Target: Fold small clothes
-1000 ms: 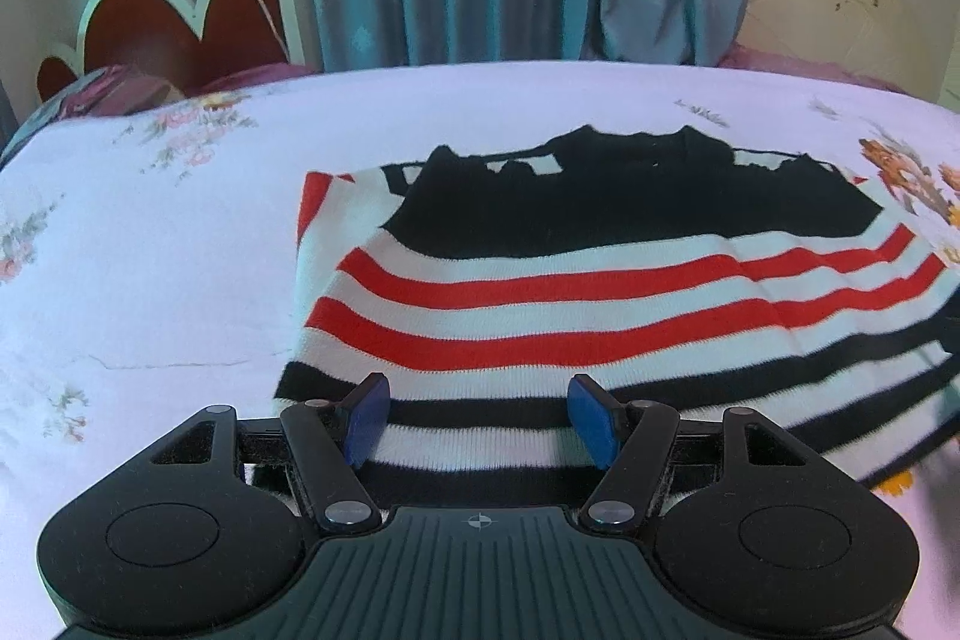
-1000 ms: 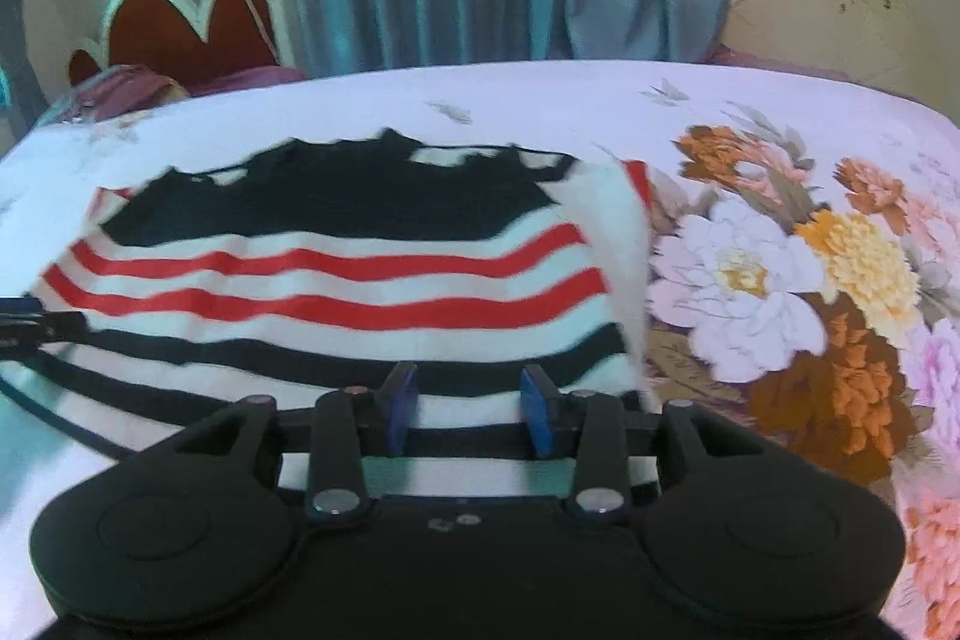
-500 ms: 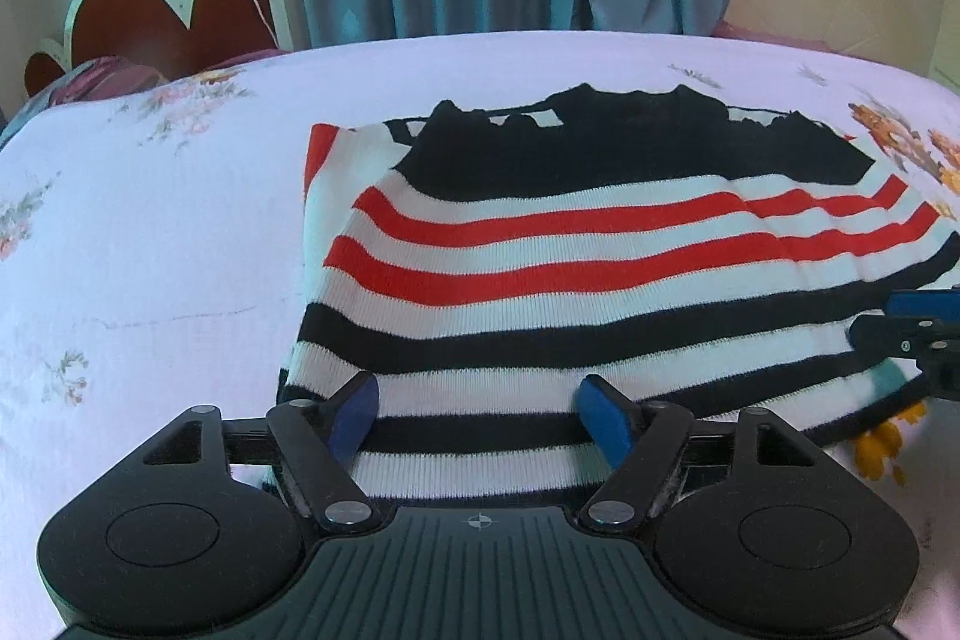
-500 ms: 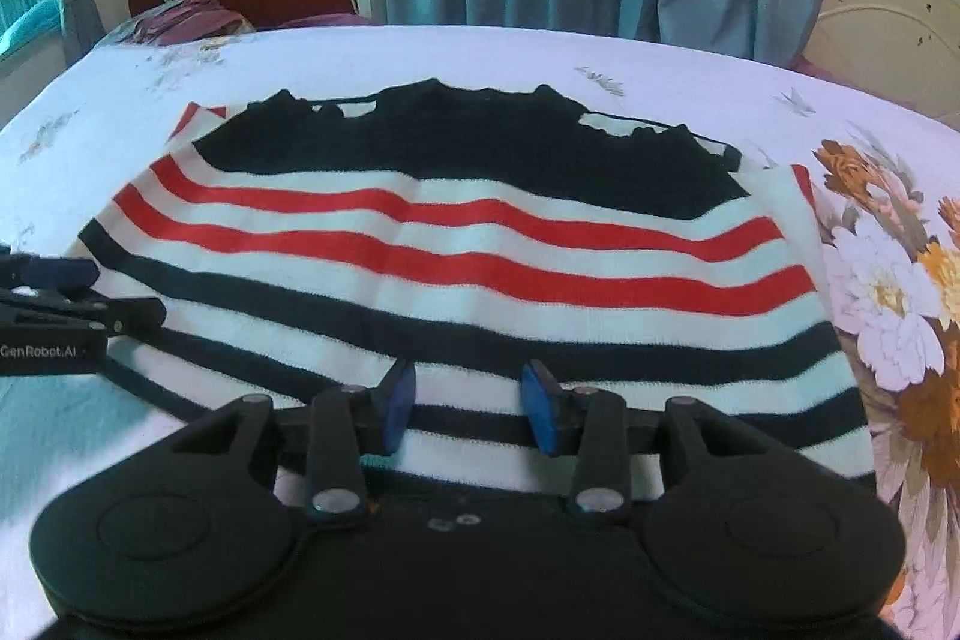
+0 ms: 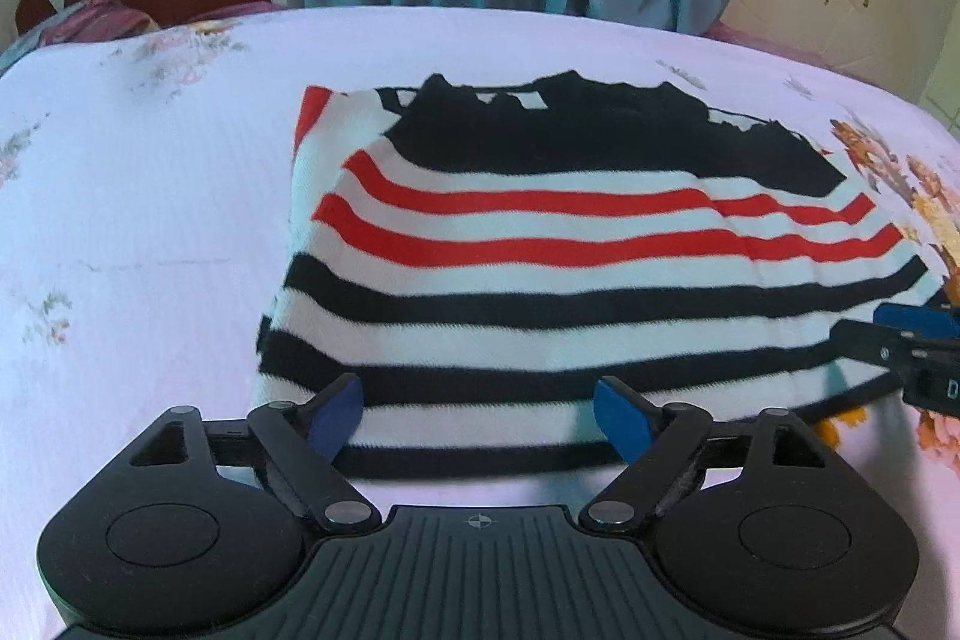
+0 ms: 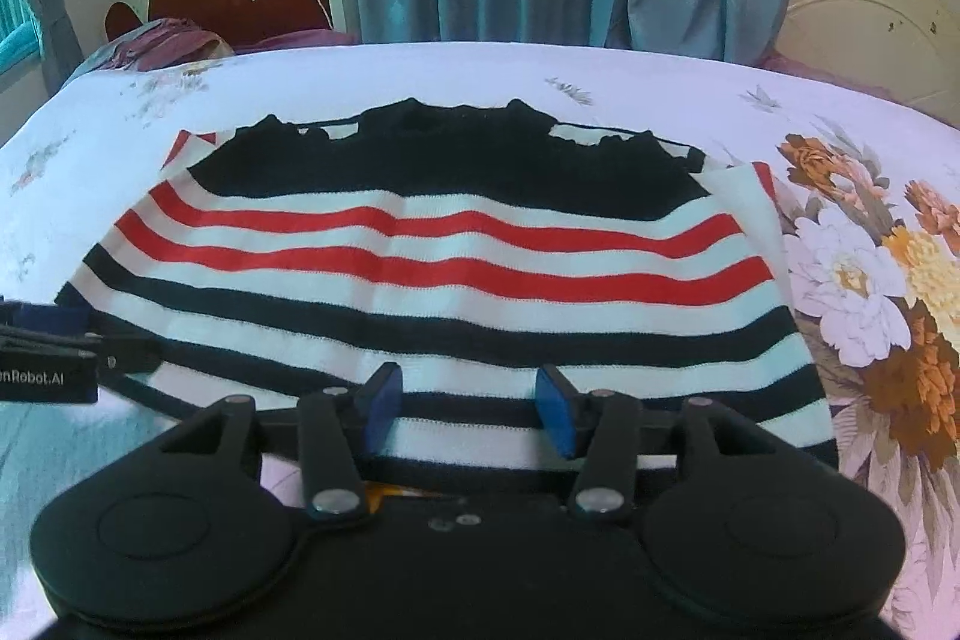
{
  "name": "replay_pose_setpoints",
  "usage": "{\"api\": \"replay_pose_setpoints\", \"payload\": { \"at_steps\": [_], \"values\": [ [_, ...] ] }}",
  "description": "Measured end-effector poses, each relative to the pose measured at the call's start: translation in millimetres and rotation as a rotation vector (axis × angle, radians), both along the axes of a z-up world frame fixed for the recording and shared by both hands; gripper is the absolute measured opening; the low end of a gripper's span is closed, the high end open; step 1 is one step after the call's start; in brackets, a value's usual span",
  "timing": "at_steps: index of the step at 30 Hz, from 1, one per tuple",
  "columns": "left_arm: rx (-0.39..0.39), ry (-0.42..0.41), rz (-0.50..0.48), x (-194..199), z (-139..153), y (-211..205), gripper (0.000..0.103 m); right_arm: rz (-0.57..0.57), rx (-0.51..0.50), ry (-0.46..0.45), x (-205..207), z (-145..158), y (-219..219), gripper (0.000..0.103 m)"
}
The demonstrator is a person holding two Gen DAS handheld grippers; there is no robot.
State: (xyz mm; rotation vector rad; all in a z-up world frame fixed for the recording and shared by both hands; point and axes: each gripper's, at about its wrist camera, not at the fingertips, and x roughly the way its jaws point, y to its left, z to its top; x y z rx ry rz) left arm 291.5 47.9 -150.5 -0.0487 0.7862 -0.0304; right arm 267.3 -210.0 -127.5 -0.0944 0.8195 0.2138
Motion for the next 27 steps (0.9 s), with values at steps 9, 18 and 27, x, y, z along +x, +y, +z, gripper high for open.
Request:
{"api": "replay_pose_setpoints", "payload": {
  "at_steps": [9, 18, 27],
  "values": [
    [-0.074, 0.048, 0.011, -10.1, 0.2, 3.4, 0.087, 0.028, 0.018, -0.021, -2.7, 12.5, 7.9, 0.051],
    [-0.389, 0.105, 0.135, -25.1, -19.0, 36.3, 0.087, 0.032, 0.039, -0.020, 7.7, 10.4, 10.5, 0.051],
    [-0.609, -0.030, 0.211, -5.9, -38.4, 57.7, 0.087, 0.015, 0.070, -0.021, 33.6, 1.8, 14.7, 0.051]
  ]
}}
